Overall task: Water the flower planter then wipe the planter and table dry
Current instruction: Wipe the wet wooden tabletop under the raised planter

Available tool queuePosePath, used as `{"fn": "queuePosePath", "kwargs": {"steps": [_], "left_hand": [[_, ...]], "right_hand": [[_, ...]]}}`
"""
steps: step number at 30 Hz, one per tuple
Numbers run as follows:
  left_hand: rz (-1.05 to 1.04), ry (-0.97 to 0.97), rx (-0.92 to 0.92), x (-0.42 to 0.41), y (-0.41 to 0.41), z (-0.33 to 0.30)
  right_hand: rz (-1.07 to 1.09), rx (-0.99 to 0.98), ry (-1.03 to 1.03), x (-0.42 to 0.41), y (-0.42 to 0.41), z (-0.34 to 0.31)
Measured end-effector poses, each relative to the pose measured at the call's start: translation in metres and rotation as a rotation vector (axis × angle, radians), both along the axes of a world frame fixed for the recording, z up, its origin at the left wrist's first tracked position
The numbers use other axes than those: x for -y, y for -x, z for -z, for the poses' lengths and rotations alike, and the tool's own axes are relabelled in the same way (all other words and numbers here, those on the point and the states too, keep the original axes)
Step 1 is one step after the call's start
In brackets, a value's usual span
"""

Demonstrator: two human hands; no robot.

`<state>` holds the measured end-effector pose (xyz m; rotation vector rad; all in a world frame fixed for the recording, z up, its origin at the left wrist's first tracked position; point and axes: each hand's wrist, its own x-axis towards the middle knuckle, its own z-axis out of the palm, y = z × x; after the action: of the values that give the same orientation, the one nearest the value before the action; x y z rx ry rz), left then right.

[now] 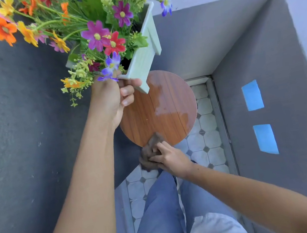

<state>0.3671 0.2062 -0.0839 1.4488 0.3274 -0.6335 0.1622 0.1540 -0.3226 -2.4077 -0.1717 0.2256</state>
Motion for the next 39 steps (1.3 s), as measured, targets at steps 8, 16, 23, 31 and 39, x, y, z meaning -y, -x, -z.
{"fn": "queuePosePath", "kwargs": {"steps": [8,16,23,31,39], "left_hand": [[-0.013,0.024,0.007,0.001,0.002,-0.004],[-0.014,0.042,0.026,0.006,0.002,-0.013],[-0.02,0.043,0.043,0.009,-0.008,-0.026],[0.013,0.018,0.102,0.005,-0.019,-0.036],[0.009,0.005,0.076,0.003,-0.024,-0.03]], "right_hand": [[0.321,0.006,0.075,0.118,-0.03,-0.004],[0.617,0.032,0.101,0.112,-0.057,-0.009],[-0.157,0.113,0.099,0.064,-0.018,-0.006],[0.699,0.029,0.151,0.162,-0.114,-0.003],[-0.015,0.112,0.109,0.046,-0.066,-0.006]]}}
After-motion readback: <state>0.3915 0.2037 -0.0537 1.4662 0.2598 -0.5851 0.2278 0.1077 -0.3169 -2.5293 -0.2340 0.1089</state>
